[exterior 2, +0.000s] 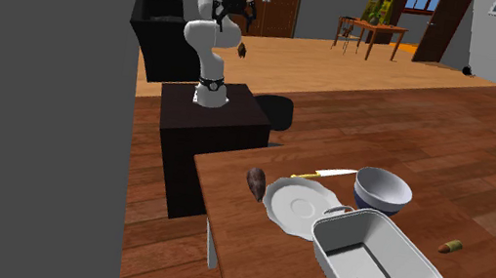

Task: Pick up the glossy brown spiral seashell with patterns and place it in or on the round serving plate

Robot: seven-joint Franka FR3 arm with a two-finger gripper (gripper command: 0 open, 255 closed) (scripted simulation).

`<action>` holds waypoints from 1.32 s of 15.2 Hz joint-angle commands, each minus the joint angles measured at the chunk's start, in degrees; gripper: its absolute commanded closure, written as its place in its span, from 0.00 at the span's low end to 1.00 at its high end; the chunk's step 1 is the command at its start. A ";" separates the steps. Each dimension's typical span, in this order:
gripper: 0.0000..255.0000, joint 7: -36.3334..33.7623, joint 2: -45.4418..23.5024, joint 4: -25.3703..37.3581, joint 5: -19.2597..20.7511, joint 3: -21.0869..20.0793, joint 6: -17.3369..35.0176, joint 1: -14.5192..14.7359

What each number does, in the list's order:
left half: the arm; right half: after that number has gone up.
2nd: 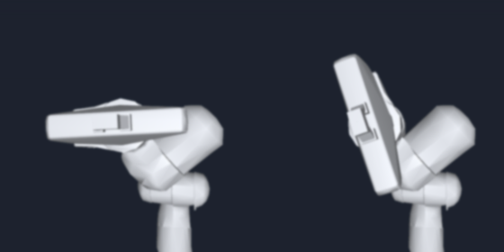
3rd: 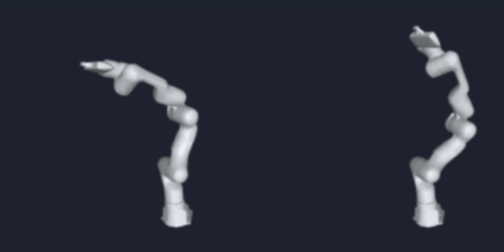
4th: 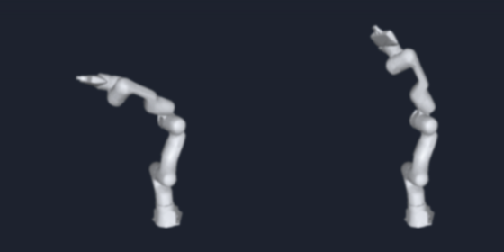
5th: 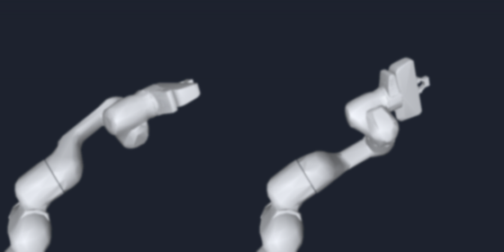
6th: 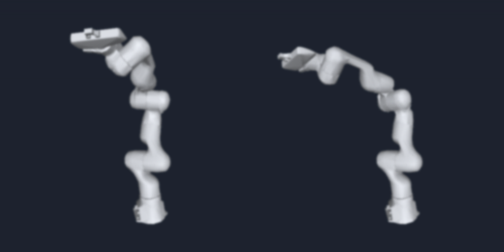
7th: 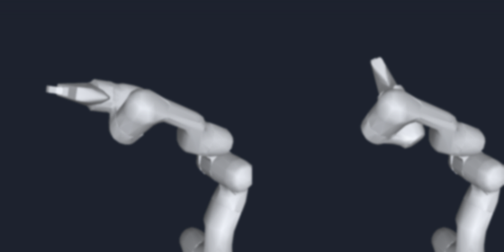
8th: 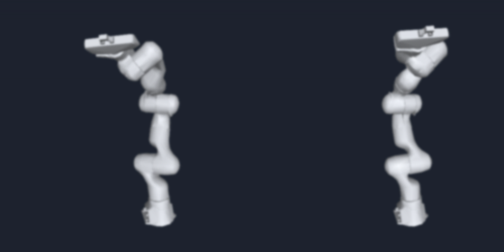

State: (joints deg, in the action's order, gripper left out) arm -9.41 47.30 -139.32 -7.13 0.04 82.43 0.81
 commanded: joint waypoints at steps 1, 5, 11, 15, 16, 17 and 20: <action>0.00 0.00 0.00 0.00 0.00 0.00 0.00 0.00; 0.00 -0.35 -2.81 -5.28 -0.96 -1.13 9.29 0.02; 0.00 -0.69 -10.28 -10.72 -2.58 -2.85 24.00 0.25; 0.00 -0.79 -17.43 -12.48 -3.70 -3.90 34.12 0.49; 0.00 -0.79 -19.45 -12.67 -3.98 -4.16 36.63 0.55; 0.00 -0.80 -21.56 -12.76 -4.25 -4.39 39.14 0.62; 0.00 -0.78 -28.33 -12.42 -5.03 -5.03 46.47 0.80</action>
State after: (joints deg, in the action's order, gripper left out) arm -10.36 21.35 -151.62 -11.93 -4.87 125.90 1.60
